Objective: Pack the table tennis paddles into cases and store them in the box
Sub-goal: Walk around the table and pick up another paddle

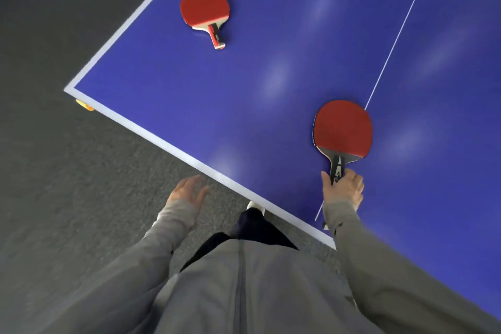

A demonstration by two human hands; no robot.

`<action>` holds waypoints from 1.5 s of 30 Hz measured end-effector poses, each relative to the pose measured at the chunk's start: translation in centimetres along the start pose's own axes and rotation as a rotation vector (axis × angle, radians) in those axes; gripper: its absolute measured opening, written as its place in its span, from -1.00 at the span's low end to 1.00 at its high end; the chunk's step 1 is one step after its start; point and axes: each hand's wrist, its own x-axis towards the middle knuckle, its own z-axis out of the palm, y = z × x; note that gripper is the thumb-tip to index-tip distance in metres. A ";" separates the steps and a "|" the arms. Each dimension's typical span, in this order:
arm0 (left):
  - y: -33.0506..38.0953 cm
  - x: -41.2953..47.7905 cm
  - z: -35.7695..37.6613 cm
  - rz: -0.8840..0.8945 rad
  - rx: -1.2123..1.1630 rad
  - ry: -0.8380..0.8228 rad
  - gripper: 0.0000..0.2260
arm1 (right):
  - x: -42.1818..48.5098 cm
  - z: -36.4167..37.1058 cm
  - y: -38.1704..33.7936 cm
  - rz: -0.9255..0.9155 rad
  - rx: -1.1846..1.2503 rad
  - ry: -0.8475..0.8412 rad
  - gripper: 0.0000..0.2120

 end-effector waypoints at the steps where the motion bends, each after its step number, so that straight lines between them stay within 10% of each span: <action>1: 0.5 0.8 -0.7 -0.003 0.007 -0.005 -0.60 | 0.4 0.3 -0.1 0.014 0.009 0.002 -0.42; 30: 22.5 40.3 -8.9 -0.407 -0.265 0.122 -0.34 | 5.0 2.4 -19.5 0.225 0.462 0.250 -0.63; 36: 22.6 39.8 -8.1 -0.377 -0.588 0.130 -0.81 | 4.0 3.2 -20.0 0.300 0.465 0.256 -0.65; 45: 19.2 32.3 -8.4 -0.086 -0.621 0.049 -0.91 | 2.6 3.0 -17.4 0.320 0.522 0.297 -0.66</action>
